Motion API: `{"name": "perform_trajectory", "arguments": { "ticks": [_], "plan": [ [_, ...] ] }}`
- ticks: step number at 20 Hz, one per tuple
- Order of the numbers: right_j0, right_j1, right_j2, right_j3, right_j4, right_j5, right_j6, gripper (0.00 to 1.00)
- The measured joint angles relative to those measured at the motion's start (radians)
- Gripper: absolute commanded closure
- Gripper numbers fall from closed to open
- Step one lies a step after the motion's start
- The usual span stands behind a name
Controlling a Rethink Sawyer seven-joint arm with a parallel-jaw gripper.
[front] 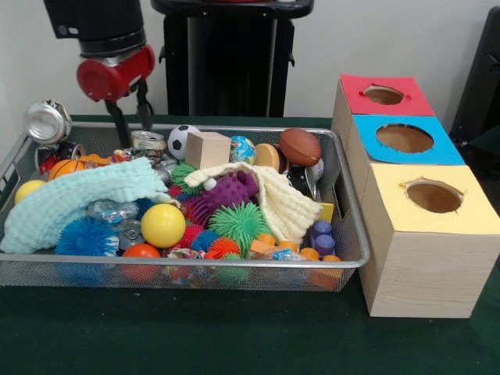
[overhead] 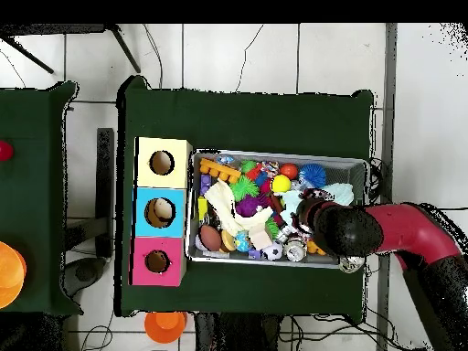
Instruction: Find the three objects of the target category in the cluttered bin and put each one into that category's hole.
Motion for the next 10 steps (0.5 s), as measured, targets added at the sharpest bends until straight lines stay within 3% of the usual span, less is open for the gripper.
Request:
{"name": "perform_trajectory", "arguments": {
  "ticks": [10],
  "plan": [
    [0.046, -0.037, -0.007, 0.084, 0.034, -0.101, 0.0, 0.0]
  ]
}}
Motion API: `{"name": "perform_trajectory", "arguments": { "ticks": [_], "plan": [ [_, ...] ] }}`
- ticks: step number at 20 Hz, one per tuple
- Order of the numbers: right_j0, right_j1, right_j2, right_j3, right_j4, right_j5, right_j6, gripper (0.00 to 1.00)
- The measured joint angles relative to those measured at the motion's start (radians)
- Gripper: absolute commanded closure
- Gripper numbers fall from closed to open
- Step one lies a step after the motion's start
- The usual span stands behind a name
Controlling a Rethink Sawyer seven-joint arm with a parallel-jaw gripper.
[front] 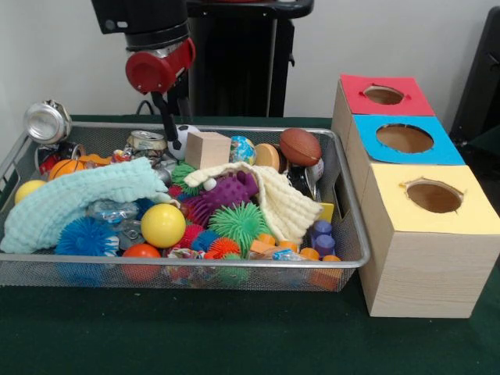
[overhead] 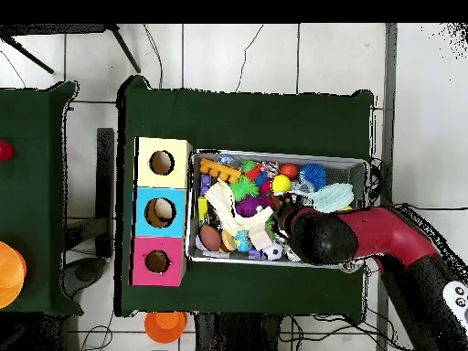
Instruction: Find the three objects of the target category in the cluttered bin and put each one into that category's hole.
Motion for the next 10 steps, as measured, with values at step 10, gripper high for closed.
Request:
{"name": "perform_trajectory", "arguments": {
  "ticks": [10],
  "plan": [
    [0.094, -0.008, -0.104, 0.066, 0.0, -0.187, 0.023, 0.0]
  ]
}}
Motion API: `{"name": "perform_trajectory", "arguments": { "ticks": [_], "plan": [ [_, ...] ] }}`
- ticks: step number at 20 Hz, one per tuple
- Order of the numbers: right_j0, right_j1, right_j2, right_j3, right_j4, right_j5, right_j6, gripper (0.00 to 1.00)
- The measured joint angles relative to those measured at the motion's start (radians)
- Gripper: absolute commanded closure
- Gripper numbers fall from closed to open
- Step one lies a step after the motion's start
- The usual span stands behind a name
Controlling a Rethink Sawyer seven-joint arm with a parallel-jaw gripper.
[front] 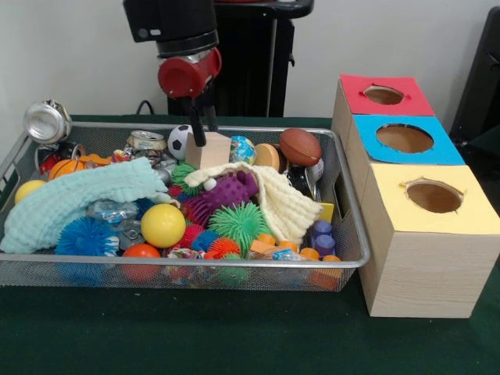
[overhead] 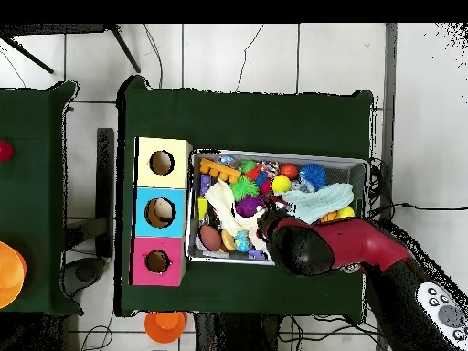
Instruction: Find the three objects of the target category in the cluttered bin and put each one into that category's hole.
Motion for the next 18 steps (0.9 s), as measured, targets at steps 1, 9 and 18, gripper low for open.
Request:
{"name": "perform_trajectory", "arguments": {
  "ticks": [1, 9, 18],
  "plan": [
    [0.02, 0.001, -0.019, 0.005, 0.0, -0.02, 0.007, 0.0],
    [0.128, 0.031, -0.122, 0.048, 0.0, -0.121, 0.035, 0.0],
    [0.194, 0.079, -0.241, 0.045, 0.001, -0.124, 0.036, 0.0]
  ]
}}
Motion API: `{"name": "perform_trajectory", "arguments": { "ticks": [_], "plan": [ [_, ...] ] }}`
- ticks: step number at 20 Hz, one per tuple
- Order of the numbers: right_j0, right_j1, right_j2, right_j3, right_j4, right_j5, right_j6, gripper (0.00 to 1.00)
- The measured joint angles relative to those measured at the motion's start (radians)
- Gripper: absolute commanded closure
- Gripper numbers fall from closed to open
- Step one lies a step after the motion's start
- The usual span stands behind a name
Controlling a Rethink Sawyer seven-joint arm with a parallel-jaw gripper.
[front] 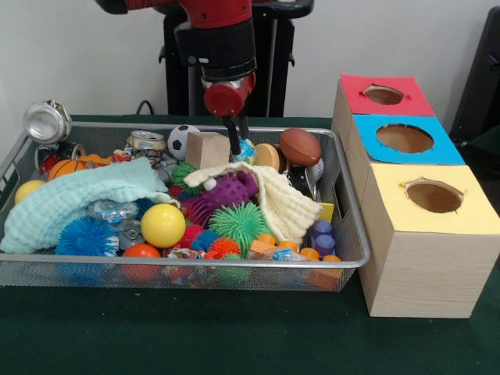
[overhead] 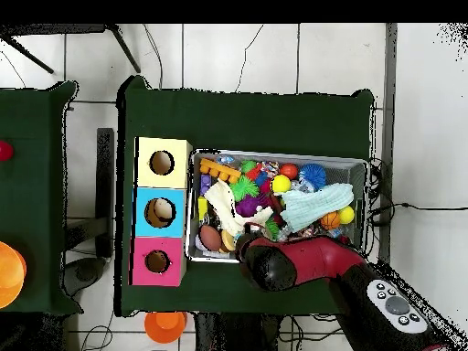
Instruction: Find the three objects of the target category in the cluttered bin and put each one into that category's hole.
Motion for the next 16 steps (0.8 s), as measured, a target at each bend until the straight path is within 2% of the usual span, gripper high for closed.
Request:
{"name": "perform_trajectory", "arguments": {
  "ticks": [7, 16],
  "plan": [
    [0.014, 0.025, -0.04, -0.001, 0.0, -0.03, 0.0, 0.0],
    [0.007, 0.032, -0.049, -0.001, 0.0, -0.17, 0.0, 0.0]
  ]
}}
